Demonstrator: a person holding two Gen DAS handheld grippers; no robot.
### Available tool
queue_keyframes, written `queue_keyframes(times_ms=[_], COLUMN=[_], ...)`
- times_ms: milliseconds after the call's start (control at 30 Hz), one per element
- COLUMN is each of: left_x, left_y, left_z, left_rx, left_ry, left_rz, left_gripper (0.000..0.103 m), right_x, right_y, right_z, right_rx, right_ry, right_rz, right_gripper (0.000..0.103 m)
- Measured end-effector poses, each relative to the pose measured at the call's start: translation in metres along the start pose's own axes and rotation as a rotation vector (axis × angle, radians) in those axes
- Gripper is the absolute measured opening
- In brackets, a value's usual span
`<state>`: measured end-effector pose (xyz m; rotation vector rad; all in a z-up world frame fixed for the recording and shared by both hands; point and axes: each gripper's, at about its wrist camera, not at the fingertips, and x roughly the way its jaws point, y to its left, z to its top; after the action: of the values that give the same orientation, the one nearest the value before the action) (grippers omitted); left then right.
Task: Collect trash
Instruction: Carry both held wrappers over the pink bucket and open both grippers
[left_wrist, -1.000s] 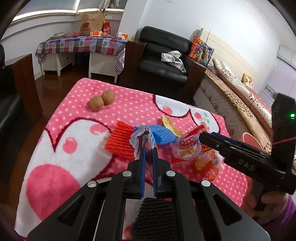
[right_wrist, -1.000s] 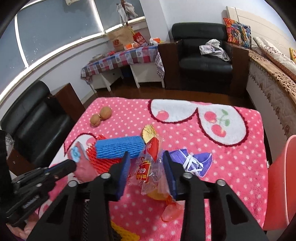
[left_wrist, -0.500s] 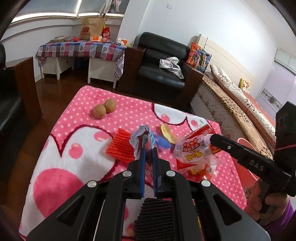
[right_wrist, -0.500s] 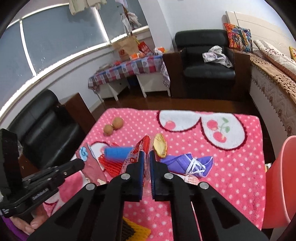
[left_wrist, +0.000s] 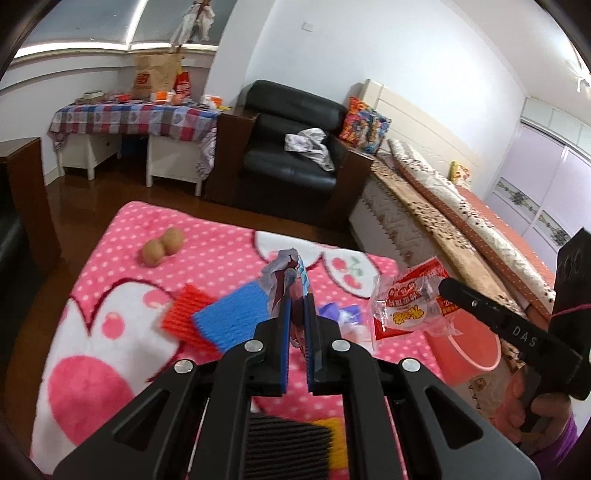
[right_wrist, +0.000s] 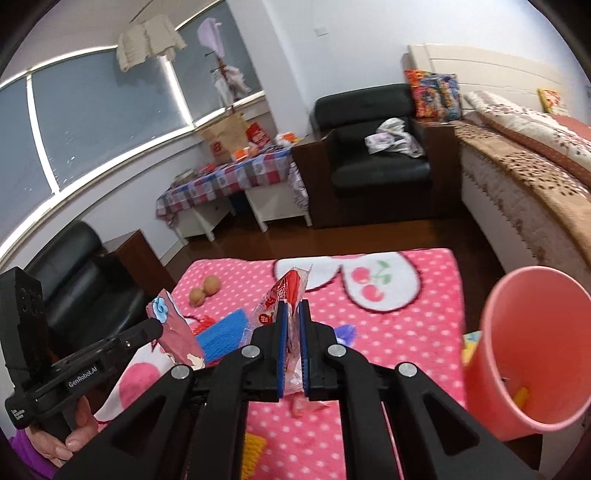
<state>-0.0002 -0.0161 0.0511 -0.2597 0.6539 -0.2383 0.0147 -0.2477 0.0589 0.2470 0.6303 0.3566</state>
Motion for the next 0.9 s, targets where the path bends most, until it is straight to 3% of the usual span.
queue_keyframes(times_ms=[600,900], left_x=[0.039,0.080], left_y=[-0.135,-0.210], left_z=[0.004,-0.013], left_rx=[0.190,0.279], left_ry=[0.003,0.057], left_rz=[-0.236,-0.328], left_gripper=[0.006,0.006], right_x=[-0.087,-0.112], right_y=[-0.119,-0.186], right_z=[-0.014,-0.034], right_rx=[0.150,0.231], right_ry=[-0.119,-0.122], right_rz=[-0.271,-0.400], right_gripper=[0.006,0.006])
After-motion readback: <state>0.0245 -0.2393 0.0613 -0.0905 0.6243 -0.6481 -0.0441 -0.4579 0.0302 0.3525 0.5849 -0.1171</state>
